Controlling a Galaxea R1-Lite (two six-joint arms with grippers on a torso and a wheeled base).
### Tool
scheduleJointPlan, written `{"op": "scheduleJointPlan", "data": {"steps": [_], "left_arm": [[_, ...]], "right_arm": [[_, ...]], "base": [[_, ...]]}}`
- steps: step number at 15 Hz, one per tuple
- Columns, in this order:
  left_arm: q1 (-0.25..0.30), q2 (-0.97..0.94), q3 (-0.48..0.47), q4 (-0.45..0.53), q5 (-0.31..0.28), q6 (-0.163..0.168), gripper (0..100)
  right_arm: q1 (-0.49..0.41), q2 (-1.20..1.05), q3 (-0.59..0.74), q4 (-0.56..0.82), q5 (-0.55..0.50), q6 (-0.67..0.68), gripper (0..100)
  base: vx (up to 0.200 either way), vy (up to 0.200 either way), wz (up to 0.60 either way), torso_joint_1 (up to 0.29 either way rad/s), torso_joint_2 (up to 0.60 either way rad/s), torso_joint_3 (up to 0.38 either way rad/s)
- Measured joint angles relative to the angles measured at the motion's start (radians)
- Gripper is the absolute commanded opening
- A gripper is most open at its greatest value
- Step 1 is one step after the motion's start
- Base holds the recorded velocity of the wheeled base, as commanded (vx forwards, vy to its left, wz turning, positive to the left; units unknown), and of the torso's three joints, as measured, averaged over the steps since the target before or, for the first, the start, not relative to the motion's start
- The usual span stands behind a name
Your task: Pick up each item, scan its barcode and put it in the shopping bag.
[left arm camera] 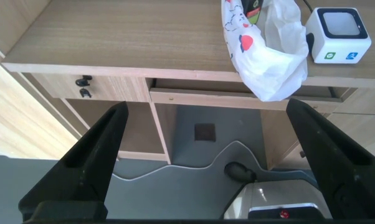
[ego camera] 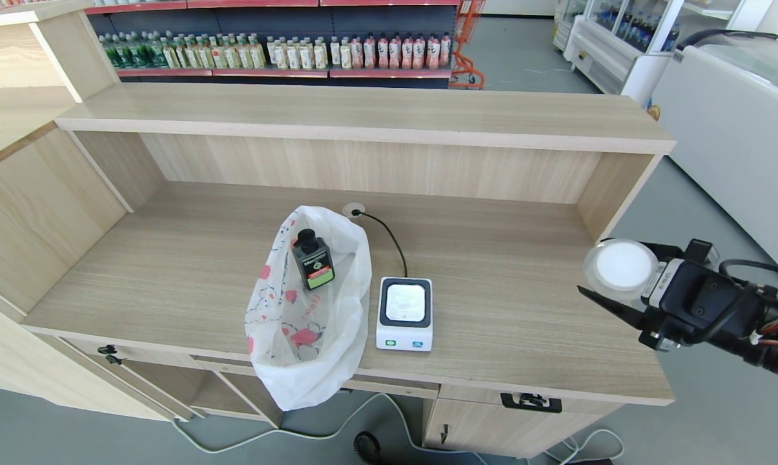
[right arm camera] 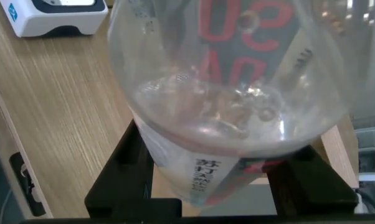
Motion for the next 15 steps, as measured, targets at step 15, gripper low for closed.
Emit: {"op": "scheduleJointPlan", "data": {"steps": [15], "left_arm": [[0.000,0.000,0.000,0.000,0.000,0.000,100]], "right_arm": [[-0.014,0.211,-0.003,-0.369,-0.005,-0.089,0]], "base": [[0.000,0.000,0.00,0.000,0.00,0.000]]}}
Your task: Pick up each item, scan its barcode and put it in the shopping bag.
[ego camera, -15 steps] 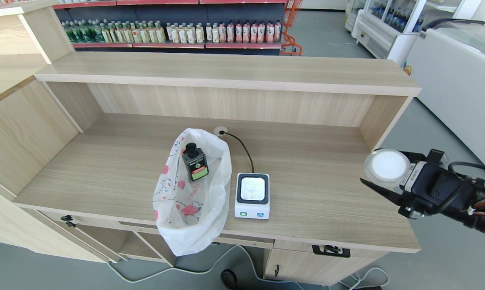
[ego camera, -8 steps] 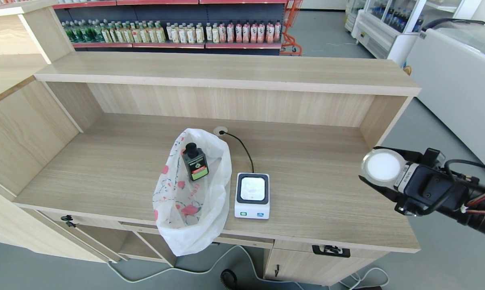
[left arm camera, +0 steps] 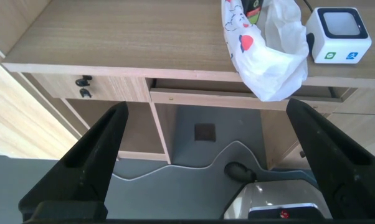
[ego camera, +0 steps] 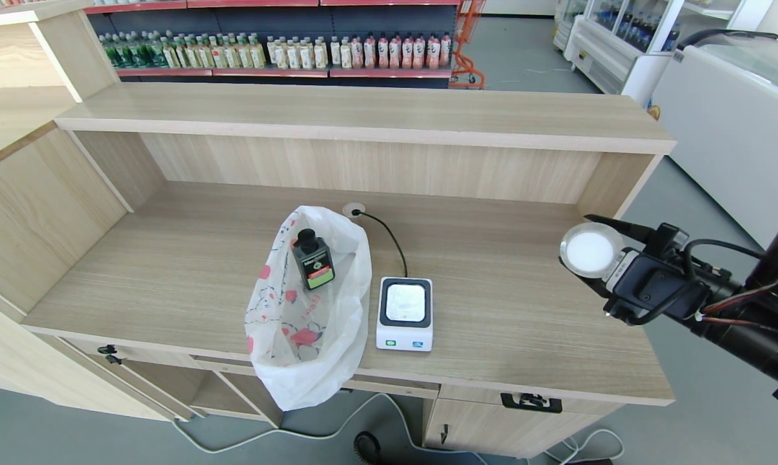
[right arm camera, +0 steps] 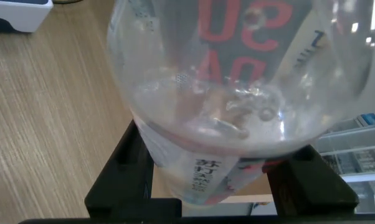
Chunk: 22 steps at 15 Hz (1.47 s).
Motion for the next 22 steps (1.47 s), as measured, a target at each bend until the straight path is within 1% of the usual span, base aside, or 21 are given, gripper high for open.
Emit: {"op": "scheduleJointPlan", "data": {"steps": [13,18,22], "left_arm": [[0.000,0.000,0.000,0.000,0.000,0.002,100],[0.000,0.000,0.000,0.000,0.000,0.005,100],[-0.001,0.000,0.000,0.000,0.000,0.005,100]], "right_arm": [[0.023,0.085,-0.048,-0.002,0.002,0.006,0],[0.047,0.133,-0.071,-0.024,0.006,0.006,0],[0.053,0.204,-0.093,-0.110,0.019,0.007,0]], "base": [[0.000,0.200,0.00,0.004,0.00,0.002],[0.000,0.200,0.00,0.005,0.00,0.002],[0.000,0.000,0.00,0.000,0.00,0.000]]}}
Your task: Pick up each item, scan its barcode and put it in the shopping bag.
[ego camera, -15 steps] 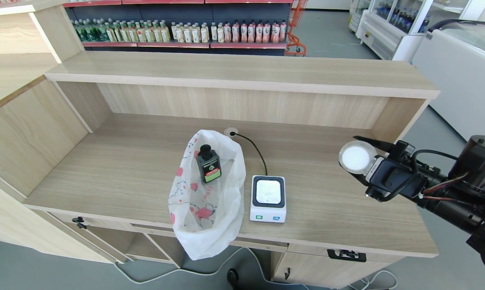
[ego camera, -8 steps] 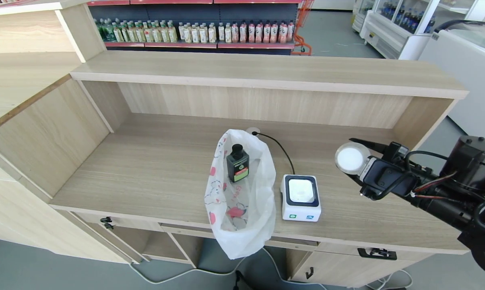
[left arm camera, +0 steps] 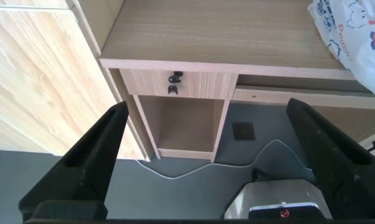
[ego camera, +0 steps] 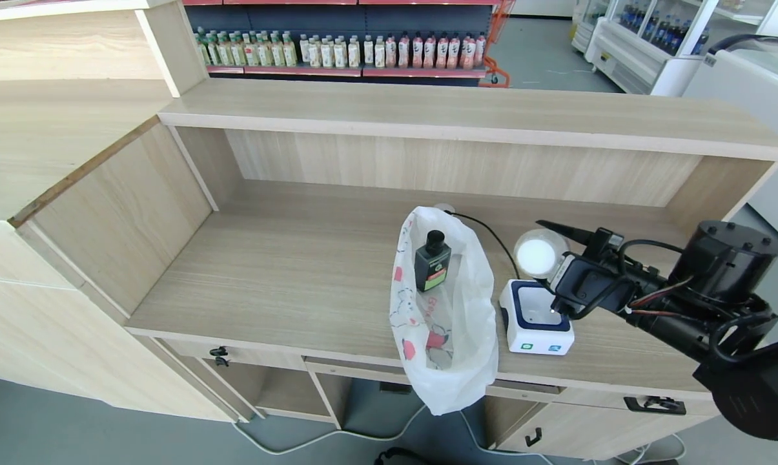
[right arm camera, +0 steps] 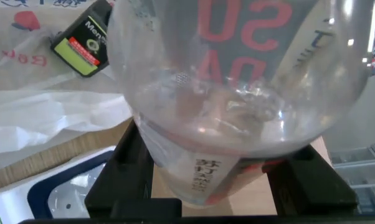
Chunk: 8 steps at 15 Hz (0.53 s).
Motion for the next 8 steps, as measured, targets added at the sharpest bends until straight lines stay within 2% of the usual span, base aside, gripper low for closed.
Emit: {"op": "scheduleJointPlan", "data": {"steps": [3,8], "left_arm": [[0.002,0.000,0.000,0.000,0.000,-0.005,100],[0.001,0.000,0.000,0.000,0.000,-0.005,100]], "right_arm": [[-0.005,0.029,-0.005,-0.002,0.061,-0.001,0],[-0.060,0.042,-0.011,-0.003,0.090,0.042,0]], "base": [[0.000,0.000,0.00,0.000,0.00,0.000],[0.000,0.000,0.00,0.000,0.00,0.000]]}}
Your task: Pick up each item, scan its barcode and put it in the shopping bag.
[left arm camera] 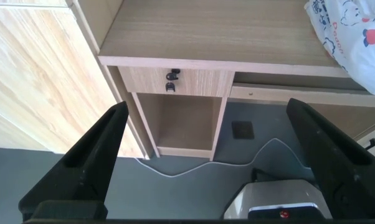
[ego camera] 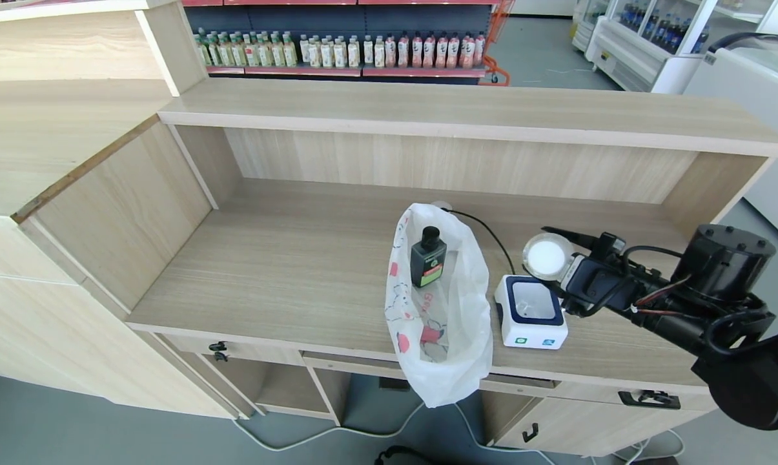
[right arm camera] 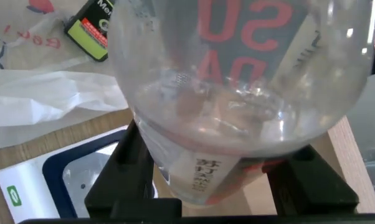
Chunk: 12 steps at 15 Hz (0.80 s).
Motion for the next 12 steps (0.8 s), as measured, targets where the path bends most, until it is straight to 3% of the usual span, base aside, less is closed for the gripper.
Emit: {"op": "scheduleJointPlan", "data": {"steps": [3,12], "left_arm": [[0.000,0.000,0.000,0.000,0.000,0.000,100],[0.000,0.000,0.000,0.000,0.000,0.000,100]], "right_arm": [[-0.023,0.015,-0.021,-0.005,0.018,0.042,0],[-0.026,0.179,-0.054,-0.217,0.111,0.106,0]], "base": [[0.000,0.000,0.00,0.000,0.00,0.000],[0.000,0.000,0.00,0.000,0.00,0.000]]}}
